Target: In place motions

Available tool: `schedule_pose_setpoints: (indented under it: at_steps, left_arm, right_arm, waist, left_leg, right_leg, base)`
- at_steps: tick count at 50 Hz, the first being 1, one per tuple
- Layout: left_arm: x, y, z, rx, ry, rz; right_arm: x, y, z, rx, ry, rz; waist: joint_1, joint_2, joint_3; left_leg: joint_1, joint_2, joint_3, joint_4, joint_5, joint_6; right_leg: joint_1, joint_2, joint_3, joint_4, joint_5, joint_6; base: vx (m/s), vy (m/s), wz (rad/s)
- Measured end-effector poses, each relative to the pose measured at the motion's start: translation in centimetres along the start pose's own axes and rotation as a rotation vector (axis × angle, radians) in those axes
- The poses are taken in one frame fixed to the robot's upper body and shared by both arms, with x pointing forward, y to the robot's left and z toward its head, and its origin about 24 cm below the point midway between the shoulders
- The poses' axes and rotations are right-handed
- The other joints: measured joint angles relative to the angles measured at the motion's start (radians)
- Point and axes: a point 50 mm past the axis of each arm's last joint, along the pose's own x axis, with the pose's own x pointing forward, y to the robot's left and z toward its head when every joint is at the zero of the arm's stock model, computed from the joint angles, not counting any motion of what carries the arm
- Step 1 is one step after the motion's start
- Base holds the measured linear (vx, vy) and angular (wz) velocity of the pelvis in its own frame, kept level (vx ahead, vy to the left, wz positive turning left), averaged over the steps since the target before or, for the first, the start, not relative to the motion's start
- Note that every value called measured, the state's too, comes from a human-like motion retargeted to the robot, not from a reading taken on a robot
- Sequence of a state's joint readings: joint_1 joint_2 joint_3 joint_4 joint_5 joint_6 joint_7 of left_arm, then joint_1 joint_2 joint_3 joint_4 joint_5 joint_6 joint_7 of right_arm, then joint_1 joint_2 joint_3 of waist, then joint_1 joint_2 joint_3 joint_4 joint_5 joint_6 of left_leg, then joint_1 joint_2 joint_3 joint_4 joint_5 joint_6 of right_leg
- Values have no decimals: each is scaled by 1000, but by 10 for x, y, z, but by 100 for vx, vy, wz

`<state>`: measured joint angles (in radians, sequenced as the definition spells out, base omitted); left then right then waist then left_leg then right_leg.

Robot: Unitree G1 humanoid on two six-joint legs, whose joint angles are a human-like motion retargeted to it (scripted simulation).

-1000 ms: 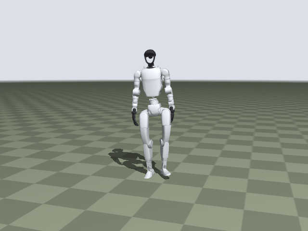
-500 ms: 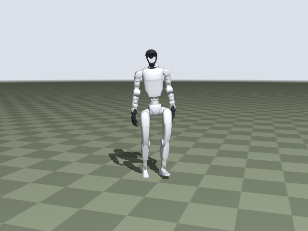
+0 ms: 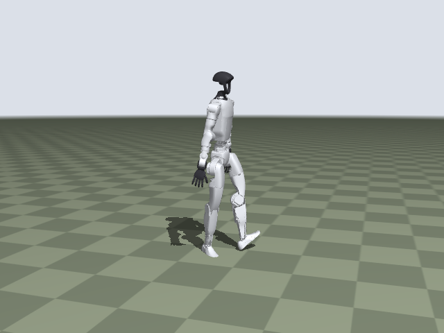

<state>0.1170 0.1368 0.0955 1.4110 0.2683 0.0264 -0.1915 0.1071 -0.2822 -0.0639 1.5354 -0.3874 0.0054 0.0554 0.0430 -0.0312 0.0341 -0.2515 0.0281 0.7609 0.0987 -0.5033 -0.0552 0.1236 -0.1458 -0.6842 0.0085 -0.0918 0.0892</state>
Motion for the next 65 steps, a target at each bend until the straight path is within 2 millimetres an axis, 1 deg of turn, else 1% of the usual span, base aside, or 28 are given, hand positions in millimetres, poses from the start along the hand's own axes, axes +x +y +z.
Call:
schedule_pose_setpoints:
  at_steps: [2, 3, 4, 5, 8, 13, 15, 17, 18, 20, 22, 24, 25, 28, 30, 33, 35, 39, 43, 47, 50, 52, 53, 55, 57, 60, 62, 65]
  left_arm:
    - [0, 2, -1, -9, 11, 11]
    - [-1, 4, -1, -15, 16, 20]
    - [-1, 5, -1, -20, 19, 29]
    - [-1, 7, -1, -23, 23, 38]
    - [-2, 12, -4, -30, 36, 69]
    - [-3, 13, -15, -87, 62, 102]
    - [-3, 10, -20, -118, 72, 99]
    - [-2, 2, -27, -150, 88, 84]
    - [-2, -3, -33, -171, 103, 74]
    - [-2, -14, -45, -220, 139, 55]
    - [-1, -19, -46, -250, 151, 54]
    - [0, -19, -41, -265, 134, 58]
    - [0, -19, -38, -263, 125, 58]
    - [-1, -14, -36, -232, 126, 60]
    - [-1, -7, -29, -197, 114, 66]
    - [-1, 4, -7, -151, 58, 77]
    - [-1, 8, 8, -133, 13, 81]
    - [-2, 13, 31, -116, -63, 76]
    - [-2, 13, 40, -88, -84, 68]
    - [-1, 8, 32, -75, -53, 55]
    - [0, 3, 19, -77, -8, 44]
    - [0, 1, 7, -77, 31, 41]
    - [0, 1, 0, -76, 53, 42]
    - [-1, 2, -12, -71, 101, 41]
    - [-2, -2, -25, -43, 154, 41]
    - [-2, -11, -38, -78, 174, 55]
    - [-2, -14, -42, -127, 167, 31]
    - [-2, -21, -48, -151, 186, -11]
  right_arm:
    - [0, 8, -11, 35, 24, 20]
    - [0, 12, -16, 48, 34, 34]
    - [0, 17, -20, 54, 42, 48]
    - [0, 22, -24, 58, 49, 61]
    - [0, 34, -29, 35, 54, 87]
    - [1, 42, -17, -18, 2, 104]
    - [1, 41, -8, -20, -31, 106]
    - [1, 37, -2, -15, -55, 95]
    - [1, 34, 0, -17, -60, 88]
    - [1, 32, 3, -27, -66, 81]
    - [1, 32, 12, 6, -90, 67]
    - [1, 31, 24, 40, -134, 62]
    - [0, 31, 29, 50, -155, 69]
    - [0, 33, 30, -7, -165, 79]
    - [0, 33, 31, -43, -168, 57]
    - [-1, 35, 40, -87, -193, 54]
    - [-2, 35, 47, -115, -214, 66]
    - [-4, 33, 63, -152, -267, 55]
    - [-7, 32, 75, -144, -304, 47]
    - [-7, 35, 79, -126, -311, 59]
    - [-7, 38, 77, -131, -305, 64]
    - [-6, 41, 74, -142, -293, 69]
    - [-6, 43, 72, -149, -285, 75]
    - [-5, 48, 65, -166, -257, 97]
    - [-3, 52, 54, -151, -209, 128]
    - [-2, 55, 43, -136, -168, 138]
    - [-2, 53, 45, -150, -173, 121]
    - [-2, 51, 45, -151, -170, 107]
  waist:
    - [18, -1, -9]
    - [33, -3, -14]
    - [46, -8, -20]
    - [60, -13, -26]
    - [86, -39, -41]
    - [81, -84, -66]
    - [76, -63, -85]
    - [80, -36, -107]
    - [91, -26, -111]
    - [112, -20, -129]
    - [86, 3, -118]
    - [83, 25, -98]
    - [82, 37, -91]
    - [70, 71, -104]
    - [64, 89, -111]
    - [30, 95, -85]
    - [12, 93, -66]
    - [36, 74, -49]
    - [21, 62, -30]
    - [12, 34, -18]
    - [3, 3, -3]
    - [-1, -16, 5]
    - [-2, -23, 4]
    - [33, -37, -15]
    - [70, -26, -36]
    - [115, -30, -53]
    - [97, -25, -49]
    - [60, -21, -68]
  left_leg:
    - [33, 54, 189, 16, 55, -113]
    - [51, 75, 264, 27, 97, -153]
    - [64, 90, 309, 41, 143, -173]
    - [73, 102, 338, 56, 190, -184]
    - [83, 117, 340, 118, 313, -177]
    - [168, 108, 474, 191, 528, -160]
    - [165, 81, 447, 136, 582, -207]
    - [139, 39, 349, 62, 491, -207]
    - [123, 18, 264, 46, 455, -207]
    - [128, 39, 266, 41, 466, -207]
    - [127, 22, 164, 25, 435, -207]
    - [150, 27, 134, 8, 412, -207]
    - [164, 32, 121, 0, 401, -207]
    - [164, 65, 20, 3, 380, -204]
    - [151, 81, -43, 7, 369, -190]
    - [142, 75, -154, 5, 358, -161]
    - [137, 67, -210, 4, 356, -142]
    - [109, 60, -260, 24, 348, -119]
    - [98, 40, -322, 28, 344, -94]
    - [116, -7, -364, 6, 346, -69]
    - [152, -57, -398, -14, 349, -51]
    - [186, -88, -420, -29, 348, -43]
    - [201, -99, -429, -38, 349, -42]
    - [225, -111, -416, -55, 350, -44]
    - [230, -104, -445, -55, 361, -47]
    - [242, -103, -466, -47, 372, -49]
    - [251, -96, -474, -41, 374, -52]
    - [246, -91, -490, -38, 379, -54]
  right_leg:
    - [22, 11, -111, -4, -16, 17]
    - [33, 16, -165, -6, -24, 27]
    - [44, 20, -220, -9, -30, 36]
    - [54, 24, -276, -11, -36, 46]
    - [72, 28, -383, -7, -51, 72]
    - [99, 15, -547, 12, -54, 113]
    - [96, 48, -611, 27, -52, 122]
    - [97, 75, -649, 42, -42, 125]
    - [116, 83, -654, 48, -34, 123]
    - [140, 79, -629, 60, -2, 123]
    - [173, 92, -644, 86, 42, 112]
    - [203, 94, -609, 128, 90, 92]
    - [216, 95, -582, 153, 112, 78]
    - [216, 88, -449, 255, 162, 13]
    - [189, 83, -368, 334, 173, -13]
    - [90, 66, -212, 465, 136, 22]
    - [24, 76, -108, 505, 117, 33]
    - [-71, 107, 46, 466, 80, 2]
    - [-149, 124, 152, 398, 19, 4]
    - [-209, 136, 295, 280, -46, 24]
    - [-225, 125, 395, 167, -78, 36]
    - [-204, 107, 372, 81, -50, 17]
    - [-184, 107, 335, 48, -41, -8]
    - [-152, 91, 292, 29, -51, 12]
    - [-124, 83, 261, 10, -44, 32]
    - [-95, 94, 239, -14, -39, 28]
    - [-74, 99, 222, -19, -42, 29]
    - [-69, 104, 199, -13, -56, 23]
  base:
    - [-5, 10, 278]
    - [0, 12, 270]
    - [2, 9, 272]
    - [5, 11, 274]
    - [9, 13, 268]
    - [14, 18, 230]
    - [12, 31, 202]
    - [20, 27, 148]
    - [41, 31, 72]
    - [45, 30, 55]
    - [19, 22, 148]
    - [14, 20, 150]
    - [26, 14, 158]
    - [34, 13, 173]
    - [19, 6, 207]
    - [9, 1, 242]
    - [9, -3, 202]
    - [7, -5, 104]
    - [6, -7, 120]
    - [9, -9, 106]
    - [15, -10, 101]
    - [16, -11, 90]
    - [18, -10, 56]
    - [22, -12, 17]
    - [27, -10, 51]
    - [17, -11, 33]
    - [9, -10, 36]
    - [6, -9, 32]
